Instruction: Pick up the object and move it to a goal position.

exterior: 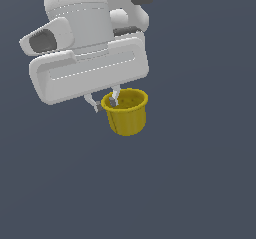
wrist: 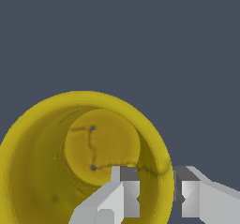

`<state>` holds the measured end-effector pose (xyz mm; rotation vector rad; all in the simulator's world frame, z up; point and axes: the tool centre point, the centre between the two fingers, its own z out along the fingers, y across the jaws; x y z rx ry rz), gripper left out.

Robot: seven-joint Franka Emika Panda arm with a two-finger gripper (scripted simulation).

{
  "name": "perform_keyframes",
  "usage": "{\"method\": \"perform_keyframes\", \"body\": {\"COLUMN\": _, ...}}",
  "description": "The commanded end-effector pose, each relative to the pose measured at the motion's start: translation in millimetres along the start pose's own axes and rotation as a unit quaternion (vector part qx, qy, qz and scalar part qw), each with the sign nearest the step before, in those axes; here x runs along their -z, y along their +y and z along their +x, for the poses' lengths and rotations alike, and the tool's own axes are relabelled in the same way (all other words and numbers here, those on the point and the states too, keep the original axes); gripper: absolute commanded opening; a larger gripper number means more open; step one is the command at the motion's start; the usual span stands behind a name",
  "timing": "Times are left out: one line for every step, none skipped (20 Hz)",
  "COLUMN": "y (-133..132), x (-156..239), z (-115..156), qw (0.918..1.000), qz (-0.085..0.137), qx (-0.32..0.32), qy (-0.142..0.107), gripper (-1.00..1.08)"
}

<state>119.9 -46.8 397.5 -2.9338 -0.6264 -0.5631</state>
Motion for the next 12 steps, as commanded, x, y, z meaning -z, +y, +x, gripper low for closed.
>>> {"method": "perform_keyframes", "body": {"y": 2, "x": 30, "z": 11, "qw": 0.9998, "qz": -0.001, "qx": 0.010, "qy": 0.015, "gripper": -1.00}}
{"method": "perform_keyframes", "body": {"y": 3, "x": 39, "z": 15, "qw": 0.9997, "qz": -0.001, "qx": 0.013, "qy": 0.020, "gripper": -1.00}}
{"method": "perform_keyframes", "body": {"y": 3, "x": 46, "z": 17, "qw": 0.9996, "qz": -0.002, "qx": 0.015, "qy": 0.024, "gripper": -1.00}}
{"method": "perform_keyframes", "body": {"y": 4, "x": 53, "z": 20, "qw": 0.9995, "qz": -0.002, "qx": 0.017, "qy": 0.027, "gripper": -1.00}}
{"method": "perform_keyframes", "body": {"y": 4, "x": 59, "z": 21, "qw": 0.9994, "qz": -0.002, "qx": 0.019, "qy": 0.030, "gripper": -1.00}}
{"method": "perform_keyframes", "body": {"y": 5, "x": 63, "z": 23, "qw": 0.9993, "qz": -0.002, "qx": 0.020, "qy": 0.032, "gripper": -1.00}}
{"method": "perform_keyframes", "body": {"y": 5, "x": 67, "z": 24, "qw": 0.9992, "qz": -0.002, "qx": 0.021, "qy": 0.034, "gripper": -1.00}}
{"method": "perform_keyframes", "body": {"y": 6, "x": 70, "z": 25, "qw": 0.9991, "qz": -0.002, "qx": 0.022, "qy": 0.036, "gripper": -1.00}}
{"method": "perform_keyframes", "body": {"y": 6, "x": 71, "z": 26, "qw": 0.9991, "qz": -0.002, "qx": 0.022, "qy": 0.037, "gripper": -1.00}}
{"method": "perform_keyframes", "body": {"y": 6, "x": 73, "z": 26, "qw": 0.9991, "qz": -0.002, "qx": 0.022, "qy": 0.037, "gripper": -1.00}}
{"method": "perform_keyframes", "body": {"y": 6, "x": 73, "z": 27, "qw": 0.9990, "qz": -0.002, "qx": 0.022, "qy": 0.038, "gripper": -1.00}}
{"method": "perform_keyframes", "body": {"y": 6, "x": 73, "z": 27, "qw": 0.9990, "qz": -0.002, "qx": 0.022, "qy": 0.038, "gripper": -1.00}}
